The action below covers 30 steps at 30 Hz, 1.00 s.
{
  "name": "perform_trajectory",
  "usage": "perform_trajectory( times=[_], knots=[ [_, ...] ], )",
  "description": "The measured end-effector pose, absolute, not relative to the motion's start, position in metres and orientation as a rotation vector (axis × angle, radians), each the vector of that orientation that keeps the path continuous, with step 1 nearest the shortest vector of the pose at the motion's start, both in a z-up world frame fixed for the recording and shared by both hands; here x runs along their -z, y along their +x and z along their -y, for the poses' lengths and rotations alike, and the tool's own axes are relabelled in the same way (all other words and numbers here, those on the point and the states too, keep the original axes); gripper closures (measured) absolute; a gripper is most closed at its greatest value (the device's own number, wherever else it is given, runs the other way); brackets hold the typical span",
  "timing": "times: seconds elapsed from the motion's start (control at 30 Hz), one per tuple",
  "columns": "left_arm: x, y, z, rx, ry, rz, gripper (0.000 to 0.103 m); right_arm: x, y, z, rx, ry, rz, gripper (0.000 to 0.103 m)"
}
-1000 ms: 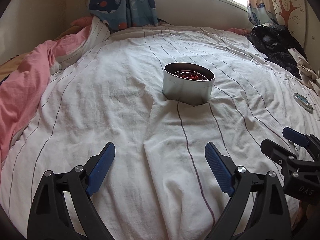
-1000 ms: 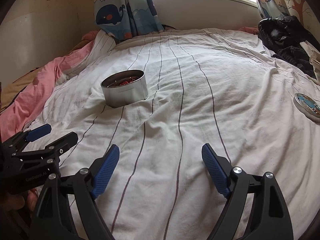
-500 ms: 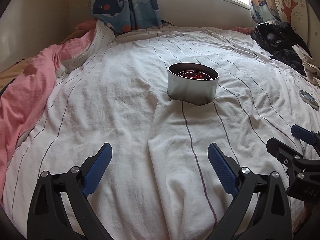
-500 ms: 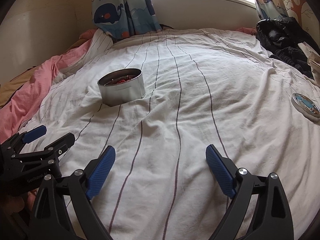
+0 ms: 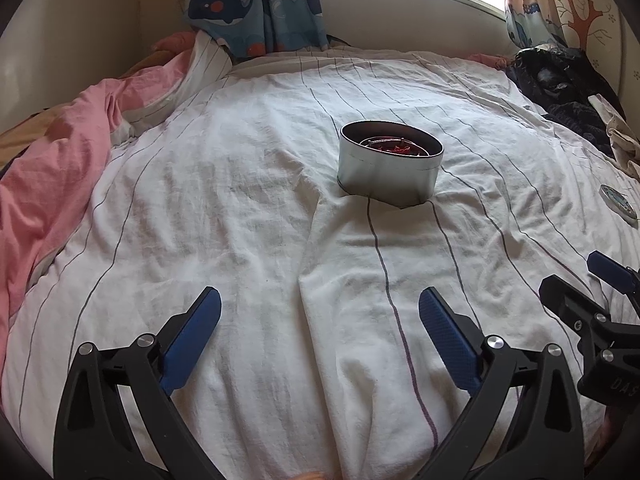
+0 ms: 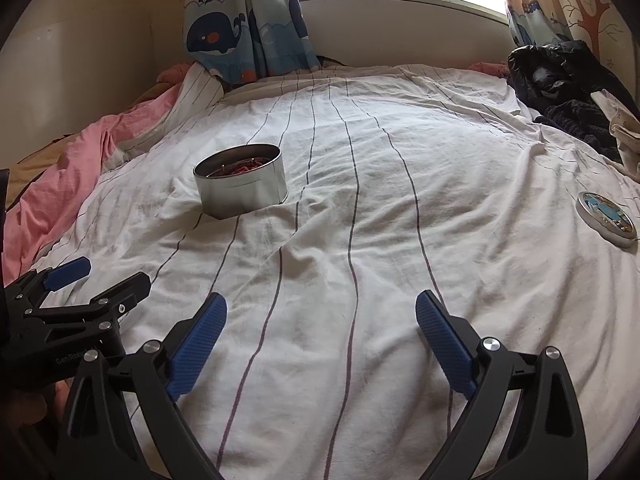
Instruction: Organize jewelry
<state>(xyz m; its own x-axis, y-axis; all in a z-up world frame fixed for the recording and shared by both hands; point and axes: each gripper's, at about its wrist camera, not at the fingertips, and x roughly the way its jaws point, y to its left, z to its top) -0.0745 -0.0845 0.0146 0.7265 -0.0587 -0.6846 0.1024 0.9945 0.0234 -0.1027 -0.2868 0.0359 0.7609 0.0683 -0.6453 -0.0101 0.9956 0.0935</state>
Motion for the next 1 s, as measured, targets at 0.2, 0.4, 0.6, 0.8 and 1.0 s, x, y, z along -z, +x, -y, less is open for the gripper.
perform_trajectory(
  times=[0.2,0.4,0.6,0.8,1.0],
  knots=[
    [-0.014,-0.073,0.085,0.084,0.059,-0.762,0.008,-0.036,-0.103,0.287,-0.044,0.088,-0.702,0.011],
    [-0.013,-0.072,0.085,0.072,0.060,-0.774,0.008,-0.037,-0.103,0.288,-0.042,0.090,-0.702,0.011],
    [-0.011,-0.070,0.084,0.069,0.058,-0.789,0.008,-0.036,-0.102,0.288,-0.042,0.092,-0.704,0.011],
    [-0.010,-0.068,0.084,0.076,0.055,-0.803,0.008,-0.036,-0.102,0.288,-0.041,0.092,-0.705,0.011],
    [-0.011,-0.064,0.076,0.092,0.009,-0.832,0.008,-0.036,-0.102,0.289,-0.041,0.093,-0.706,0.011]
  ],
)
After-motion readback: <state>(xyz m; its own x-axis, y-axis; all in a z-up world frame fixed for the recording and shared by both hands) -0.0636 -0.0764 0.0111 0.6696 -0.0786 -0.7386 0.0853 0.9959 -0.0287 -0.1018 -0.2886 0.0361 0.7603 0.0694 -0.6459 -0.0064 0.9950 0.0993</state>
